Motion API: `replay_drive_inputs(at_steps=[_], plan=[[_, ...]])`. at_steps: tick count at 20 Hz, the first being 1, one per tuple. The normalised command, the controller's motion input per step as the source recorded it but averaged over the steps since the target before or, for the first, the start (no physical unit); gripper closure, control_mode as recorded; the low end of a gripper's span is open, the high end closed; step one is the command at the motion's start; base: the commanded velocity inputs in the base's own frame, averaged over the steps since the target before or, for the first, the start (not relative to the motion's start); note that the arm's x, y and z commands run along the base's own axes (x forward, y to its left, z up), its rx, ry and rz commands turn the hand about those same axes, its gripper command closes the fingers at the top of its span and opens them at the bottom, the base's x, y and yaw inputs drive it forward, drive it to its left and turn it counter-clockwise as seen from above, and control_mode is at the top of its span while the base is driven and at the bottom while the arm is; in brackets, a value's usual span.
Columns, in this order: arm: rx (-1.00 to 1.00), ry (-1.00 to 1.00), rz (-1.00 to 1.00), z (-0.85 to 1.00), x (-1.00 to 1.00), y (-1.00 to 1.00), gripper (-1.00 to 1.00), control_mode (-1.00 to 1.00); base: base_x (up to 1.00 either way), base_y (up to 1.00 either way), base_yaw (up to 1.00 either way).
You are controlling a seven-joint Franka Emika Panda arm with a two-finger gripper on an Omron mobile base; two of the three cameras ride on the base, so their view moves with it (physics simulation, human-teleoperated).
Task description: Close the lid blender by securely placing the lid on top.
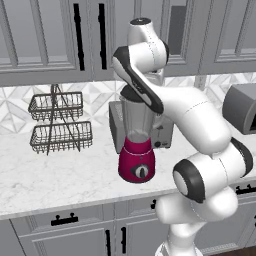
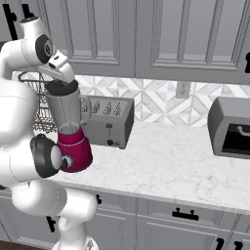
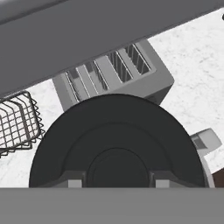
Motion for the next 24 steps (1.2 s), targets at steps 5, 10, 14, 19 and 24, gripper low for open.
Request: replay_drive_inputs(at_steps=[5,10,14,19,24], plan=[[0.00,0.00,0.00,0.00,0.27,0.01,1.00,-1.00,0.00,0.00,0.00],[0.00,0.00,0.00,-0.05,0.17,0.08,1.00,-1.00,0.00,0.00,0.00],[0.00,0.02,0.00,-0.26,0.00,0.00,1.00,-1.00,0.00,0.00,0.00],[0.00,0.01,0.00,-0.28,0.00,0.00,1.00,-1.00,0.00,0.00,0.00],[-0.02,0.00,0.00,-0.36,-0.16,0.00,1.00,-1.00,0.00,0.00,0.00]])
